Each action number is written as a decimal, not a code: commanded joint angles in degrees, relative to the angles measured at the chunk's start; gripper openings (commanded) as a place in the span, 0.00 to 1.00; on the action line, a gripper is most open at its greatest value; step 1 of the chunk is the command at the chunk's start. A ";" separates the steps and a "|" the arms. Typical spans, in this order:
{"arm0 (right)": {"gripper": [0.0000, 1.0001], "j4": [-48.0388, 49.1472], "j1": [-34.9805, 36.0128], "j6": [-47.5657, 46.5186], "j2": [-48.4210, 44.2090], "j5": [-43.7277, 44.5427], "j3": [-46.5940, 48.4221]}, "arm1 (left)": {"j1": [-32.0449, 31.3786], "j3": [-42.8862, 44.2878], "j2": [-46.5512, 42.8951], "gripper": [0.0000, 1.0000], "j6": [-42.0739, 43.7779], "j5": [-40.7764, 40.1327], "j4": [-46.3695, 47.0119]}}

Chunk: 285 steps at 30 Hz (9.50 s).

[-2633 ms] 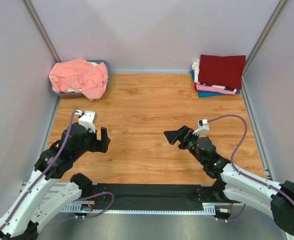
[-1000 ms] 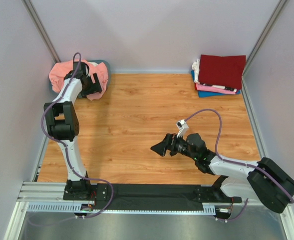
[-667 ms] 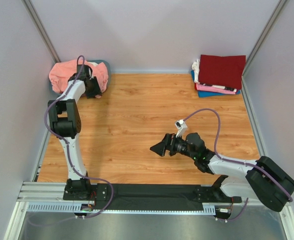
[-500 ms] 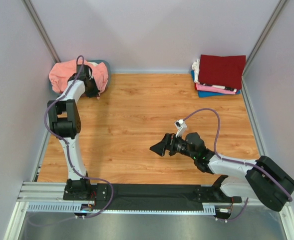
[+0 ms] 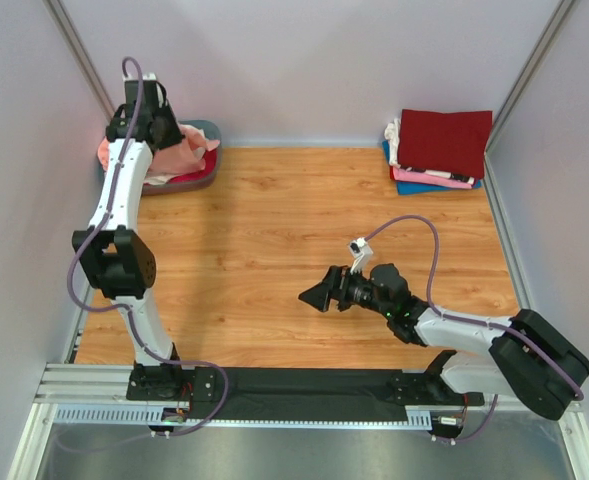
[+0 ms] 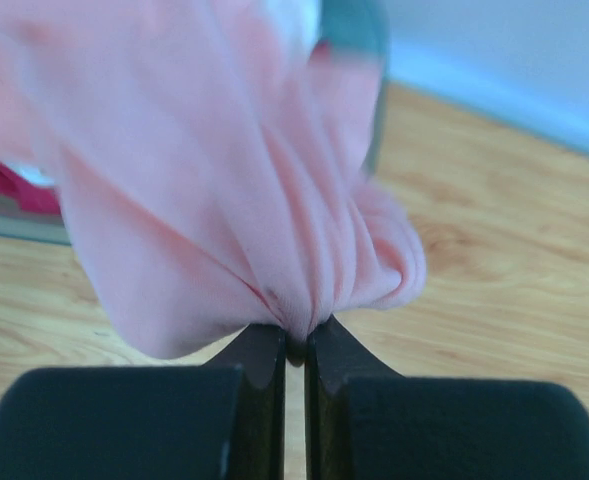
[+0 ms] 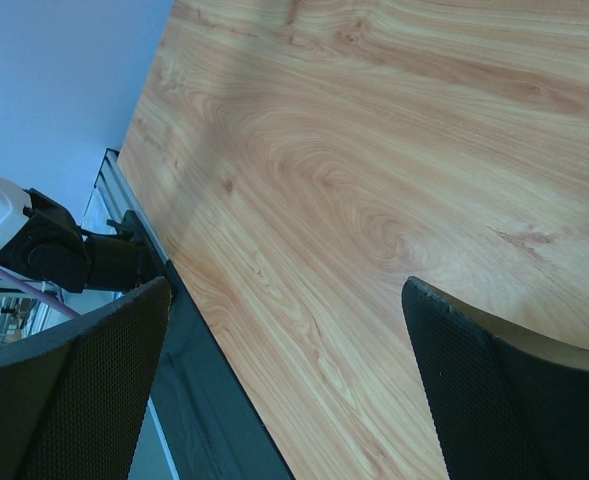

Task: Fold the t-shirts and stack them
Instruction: Grab the tshirt from the pile, then move the tshirt to the center of the board, then flatten the tshirt out

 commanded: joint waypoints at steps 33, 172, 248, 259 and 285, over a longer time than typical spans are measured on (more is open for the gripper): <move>0.90 -50.93 2.24 -4.17 -6.44 17.12 22.38 | -32.68 -44.09 -44.48 0.99 1.99 -3.60 -13.88; 0.00 -84.85 -31.51 6.90 -30.87 20.19 44.29 | -22.44 8.24 2.05 0.00 11.04 11.12 -33.22; 0.00 -75.70 -36.95 -1.54 -20.82 12.54 35.05 | -18.09 -51.06 -16.78 0.00 -7.32 11.41 7.82; 0.00 -86.51 -37.57 -5.93 -25.92 15.00 57.89 | -18.62 -31.65 -47.20 0.00 -5.31 12.30 -5.53; 0.01 -91.18 -24.22 -21.22 -24.54 52.09 97.10 | -18.62 -9.76 -62.89 0.00 -3.81 -0.42 -14.66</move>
